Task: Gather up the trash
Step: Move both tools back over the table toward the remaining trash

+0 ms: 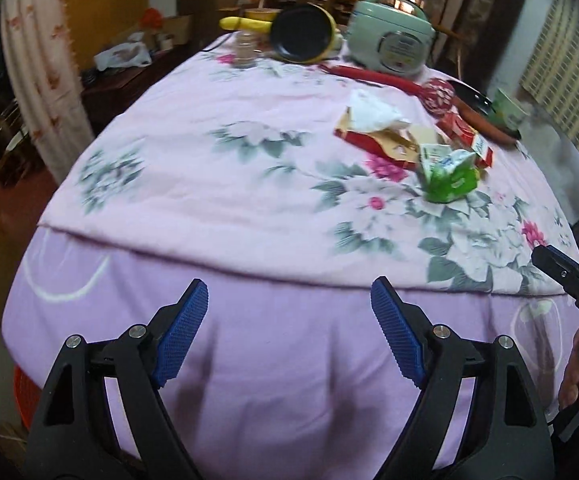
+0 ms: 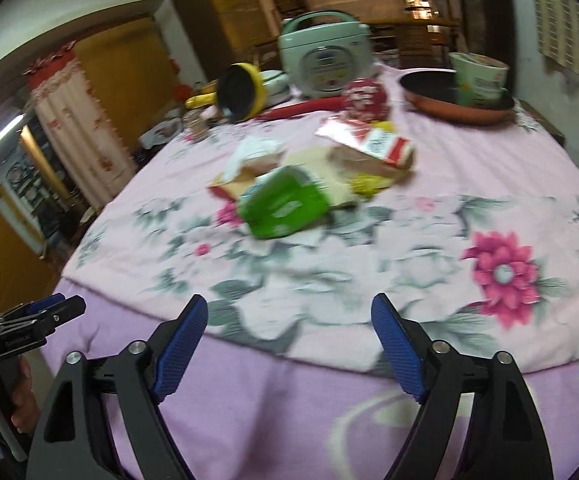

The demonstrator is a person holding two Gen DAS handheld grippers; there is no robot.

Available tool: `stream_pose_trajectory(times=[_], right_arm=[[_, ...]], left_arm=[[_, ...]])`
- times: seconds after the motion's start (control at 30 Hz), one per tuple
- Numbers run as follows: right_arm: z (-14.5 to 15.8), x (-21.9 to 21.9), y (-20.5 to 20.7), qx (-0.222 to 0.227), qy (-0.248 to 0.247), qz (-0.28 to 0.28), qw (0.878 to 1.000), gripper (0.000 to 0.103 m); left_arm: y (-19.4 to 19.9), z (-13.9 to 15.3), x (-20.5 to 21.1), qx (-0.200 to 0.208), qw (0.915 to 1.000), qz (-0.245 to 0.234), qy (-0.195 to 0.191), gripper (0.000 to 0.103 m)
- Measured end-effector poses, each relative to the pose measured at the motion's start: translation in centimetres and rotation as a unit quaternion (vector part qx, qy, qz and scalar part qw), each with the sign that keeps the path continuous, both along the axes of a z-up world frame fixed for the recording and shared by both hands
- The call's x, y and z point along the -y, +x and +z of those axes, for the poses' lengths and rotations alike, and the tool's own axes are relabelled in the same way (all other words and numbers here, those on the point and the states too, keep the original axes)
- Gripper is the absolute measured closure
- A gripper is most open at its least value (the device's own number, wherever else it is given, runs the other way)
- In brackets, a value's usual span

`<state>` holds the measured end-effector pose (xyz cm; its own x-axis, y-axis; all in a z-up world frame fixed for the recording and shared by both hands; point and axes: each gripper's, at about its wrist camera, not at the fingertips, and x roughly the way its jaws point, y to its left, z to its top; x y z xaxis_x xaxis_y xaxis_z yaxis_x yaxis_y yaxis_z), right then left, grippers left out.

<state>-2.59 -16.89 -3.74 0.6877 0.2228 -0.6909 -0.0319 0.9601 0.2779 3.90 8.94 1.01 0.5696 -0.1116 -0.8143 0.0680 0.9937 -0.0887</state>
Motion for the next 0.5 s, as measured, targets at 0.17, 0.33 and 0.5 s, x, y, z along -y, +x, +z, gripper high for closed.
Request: stream_pose_trajectory(times=[0.17,0.33,0.5], right_arm=[[-0.4,1.6,0.8,-0.009,-0.009,-0.016,1.0,0.019],[-0.7,2.2,1.9,-0.02,-0.014,-0.022,0.999,0.018],[-0.2,3.1,3.0,-0.021,-0.012,-0.036,0.999,0.018]], left_arm=[[2.7,0.0,3.3,-0.006,0.9995,-0.031,0.003,0.022],[6.0,1.4,6.2,0.002,0.9986,-0.052,-0.001,0.021],[9.0,1.6,8.9,-0.01,0.997,-0.076,-0.012,0.02]])
